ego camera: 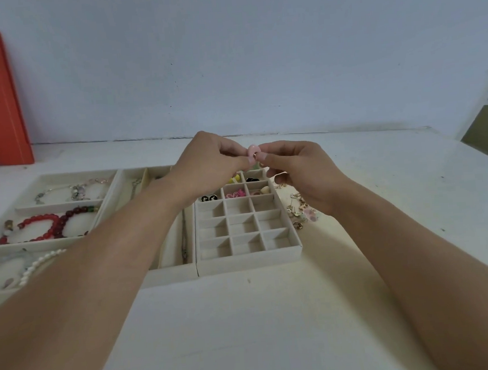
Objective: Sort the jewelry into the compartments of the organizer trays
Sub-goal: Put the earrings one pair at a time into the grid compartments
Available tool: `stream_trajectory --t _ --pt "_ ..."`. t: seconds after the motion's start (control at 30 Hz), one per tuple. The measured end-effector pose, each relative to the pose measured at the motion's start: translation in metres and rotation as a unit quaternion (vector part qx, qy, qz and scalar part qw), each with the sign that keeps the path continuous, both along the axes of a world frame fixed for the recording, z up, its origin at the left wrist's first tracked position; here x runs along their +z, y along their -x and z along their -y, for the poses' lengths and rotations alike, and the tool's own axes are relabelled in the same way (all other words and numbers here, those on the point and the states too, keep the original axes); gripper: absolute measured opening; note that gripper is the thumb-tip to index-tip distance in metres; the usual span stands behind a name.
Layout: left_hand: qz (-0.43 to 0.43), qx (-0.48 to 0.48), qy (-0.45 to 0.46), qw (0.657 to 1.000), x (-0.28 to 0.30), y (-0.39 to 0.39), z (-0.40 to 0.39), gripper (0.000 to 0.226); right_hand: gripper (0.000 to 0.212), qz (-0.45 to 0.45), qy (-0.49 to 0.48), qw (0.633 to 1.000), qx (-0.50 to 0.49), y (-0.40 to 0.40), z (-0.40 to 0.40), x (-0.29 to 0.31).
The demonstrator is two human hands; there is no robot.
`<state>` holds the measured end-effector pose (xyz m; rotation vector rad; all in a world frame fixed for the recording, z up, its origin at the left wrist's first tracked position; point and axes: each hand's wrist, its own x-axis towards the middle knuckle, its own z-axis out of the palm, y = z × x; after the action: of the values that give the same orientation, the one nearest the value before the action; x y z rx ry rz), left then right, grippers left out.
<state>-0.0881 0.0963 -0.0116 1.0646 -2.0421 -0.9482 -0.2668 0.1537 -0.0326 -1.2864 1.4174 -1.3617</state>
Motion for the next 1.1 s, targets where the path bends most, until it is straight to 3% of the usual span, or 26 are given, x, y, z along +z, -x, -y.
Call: stream_trajectory --t 0.1,0.23,0.37,0.47,0.73,0.9,1.1 --pt "0.059 -0.009 0.012 0.998 0.000 0.001 -0.001 0.025 0.016 -0.015 -0.009 1.000 -0.001 0.001 0.001 -0.003" --pt "0.118 -0.017 0.003 0.993 -0.002 0.002 0.000 0.038 0.010 -0.125 0.012 0.992 -0.026 0.004 0.001 -0.004" --pt "0.113 0.005 0.031 0.993 -0.007 0.002 0.004 0.015 0.010 -0.344 0.014 0.939 -0.024 0.004 0.002 -0.007" --pt "0.111 0.009 0.035 0.993 -0.008 0.001 0.005 0.008 0.018 -0.421 0.009 0.907 -0.001 0.002 0.004 -0.011" --pt "0.147 0.003 0.015 0.989 -0.009 0.000 0.003 0.017 0.018 -0.458 0.010 0.889 0.019 -0.001 0.004 -0.013" --pt "0.160 -0.007 0.017 0.987 -0.010 0.002 0.002 0.015 0.010 -0.437 0.025 0.899 -0.001 0.000 0.006 -0.016" --pt "0.194 -0.020 0.011 0.981 -0.010 0.003 0.001 0.018 0.017 -0.403 0.035 0.913 -0.042 0.003 0.008 -0.017"
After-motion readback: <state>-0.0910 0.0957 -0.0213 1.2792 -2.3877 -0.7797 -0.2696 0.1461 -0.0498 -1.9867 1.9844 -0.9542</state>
